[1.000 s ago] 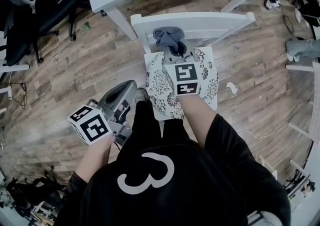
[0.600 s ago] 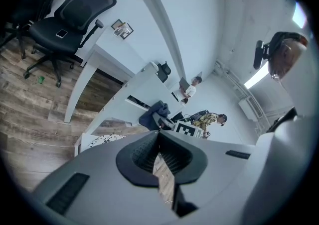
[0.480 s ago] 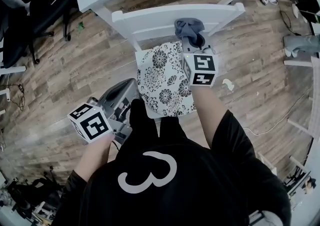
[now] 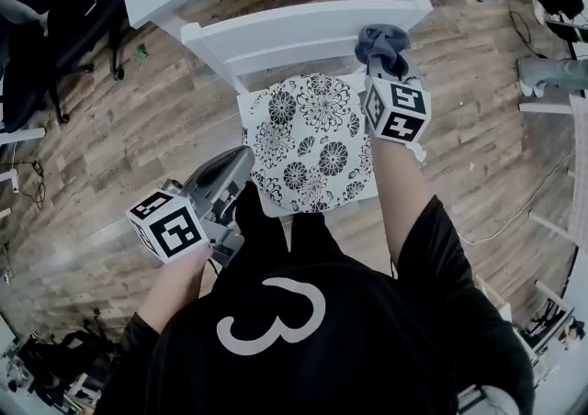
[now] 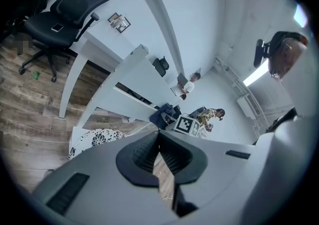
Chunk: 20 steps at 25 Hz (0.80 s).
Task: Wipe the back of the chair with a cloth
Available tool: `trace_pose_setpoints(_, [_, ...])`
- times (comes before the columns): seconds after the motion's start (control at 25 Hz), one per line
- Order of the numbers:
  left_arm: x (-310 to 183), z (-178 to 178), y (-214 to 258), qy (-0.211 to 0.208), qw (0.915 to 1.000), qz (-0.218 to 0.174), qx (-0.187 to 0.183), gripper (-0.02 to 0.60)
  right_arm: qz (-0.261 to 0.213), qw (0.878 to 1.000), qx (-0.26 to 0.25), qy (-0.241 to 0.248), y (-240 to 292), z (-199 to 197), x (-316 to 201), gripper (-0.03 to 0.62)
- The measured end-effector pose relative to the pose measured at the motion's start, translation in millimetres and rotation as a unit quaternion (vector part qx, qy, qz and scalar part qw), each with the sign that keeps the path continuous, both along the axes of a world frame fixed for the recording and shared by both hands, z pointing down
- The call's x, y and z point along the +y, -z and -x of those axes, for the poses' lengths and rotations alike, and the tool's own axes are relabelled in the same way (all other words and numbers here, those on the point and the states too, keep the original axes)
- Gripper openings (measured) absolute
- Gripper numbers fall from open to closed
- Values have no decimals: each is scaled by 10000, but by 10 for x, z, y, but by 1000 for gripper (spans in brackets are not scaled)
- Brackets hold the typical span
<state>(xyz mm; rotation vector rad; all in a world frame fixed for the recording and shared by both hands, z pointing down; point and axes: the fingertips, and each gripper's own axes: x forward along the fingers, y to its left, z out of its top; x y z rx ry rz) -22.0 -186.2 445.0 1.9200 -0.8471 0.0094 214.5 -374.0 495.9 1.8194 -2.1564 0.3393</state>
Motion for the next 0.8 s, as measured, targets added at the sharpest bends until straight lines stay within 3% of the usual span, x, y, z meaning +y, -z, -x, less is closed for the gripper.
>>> trace_pose_setpoints(0.52, [-30, 132, -24, 104, 9999, 15, -45, 14, -45, 9998, 115, 135, 34, -120, 116, 43])
trace_pose_setpoints(0.8, [-84, 216, 31, 151, 9999, -40, 67, 14, -201, 9982, -227, 526, 292, 237, 422, 43])
